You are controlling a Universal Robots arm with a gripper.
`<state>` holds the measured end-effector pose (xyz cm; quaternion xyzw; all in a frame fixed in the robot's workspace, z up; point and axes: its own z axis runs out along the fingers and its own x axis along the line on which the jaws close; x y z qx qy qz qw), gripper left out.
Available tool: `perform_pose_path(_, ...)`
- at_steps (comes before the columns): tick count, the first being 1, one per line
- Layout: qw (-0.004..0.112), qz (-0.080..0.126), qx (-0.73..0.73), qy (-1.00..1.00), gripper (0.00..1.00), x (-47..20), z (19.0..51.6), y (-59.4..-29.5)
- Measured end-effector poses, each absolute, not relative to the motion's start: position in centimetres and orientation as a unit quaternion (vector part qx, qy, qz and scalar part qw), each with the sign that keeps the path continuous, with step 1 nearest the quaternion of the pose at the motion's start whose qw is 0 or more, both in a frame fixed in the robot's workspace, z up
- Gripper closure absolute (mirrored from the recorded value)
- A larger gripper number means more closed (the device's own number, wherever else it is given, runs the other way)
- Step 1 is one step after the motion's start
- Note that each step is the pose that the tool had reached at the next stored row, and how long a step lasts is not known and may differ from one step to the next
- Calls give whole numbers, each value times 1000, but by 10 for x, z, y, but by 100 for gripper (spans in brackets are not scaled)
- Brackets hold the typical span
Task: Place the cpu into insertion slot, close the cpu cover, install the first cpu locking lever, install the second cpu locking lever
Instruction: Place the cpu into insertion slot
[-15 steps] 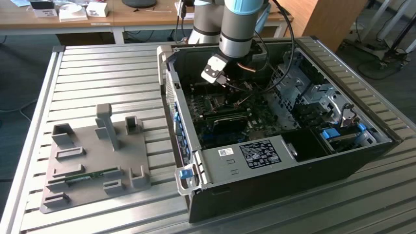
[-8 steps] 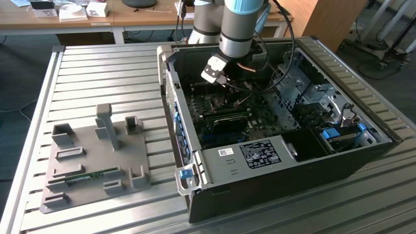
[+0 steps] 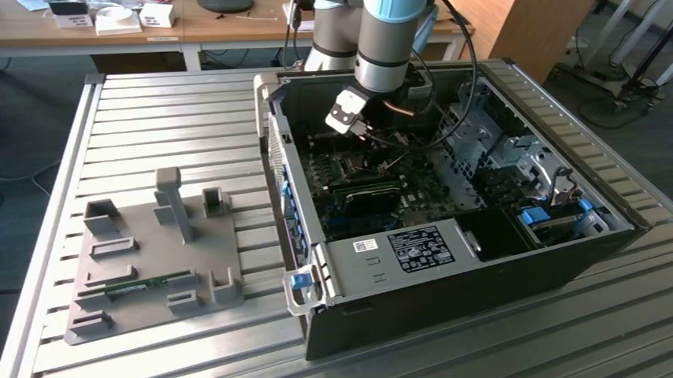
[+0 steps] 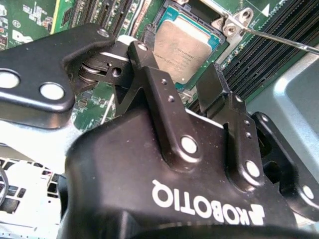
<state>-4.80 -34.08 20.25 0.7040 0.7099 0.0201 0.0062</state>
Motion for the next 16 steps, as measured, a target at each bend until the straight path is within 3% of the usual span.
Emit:
perform_pose_path(6, 6, 20, 704, 710, 42, -48, 203, -341)
perform_pose_path(7, 6, 20, 704, 710, 55, -48, 203, -341)
perform_pose_path(8, 6, 20, 704, 710, 55, -48, 203, -341)
perform_pose_path(12, 6, 20, 704, 710, 73, -48, 203, -341)
perform_pose_path(16, 6, 20, 704, 710, 73, -48, 203, -341)
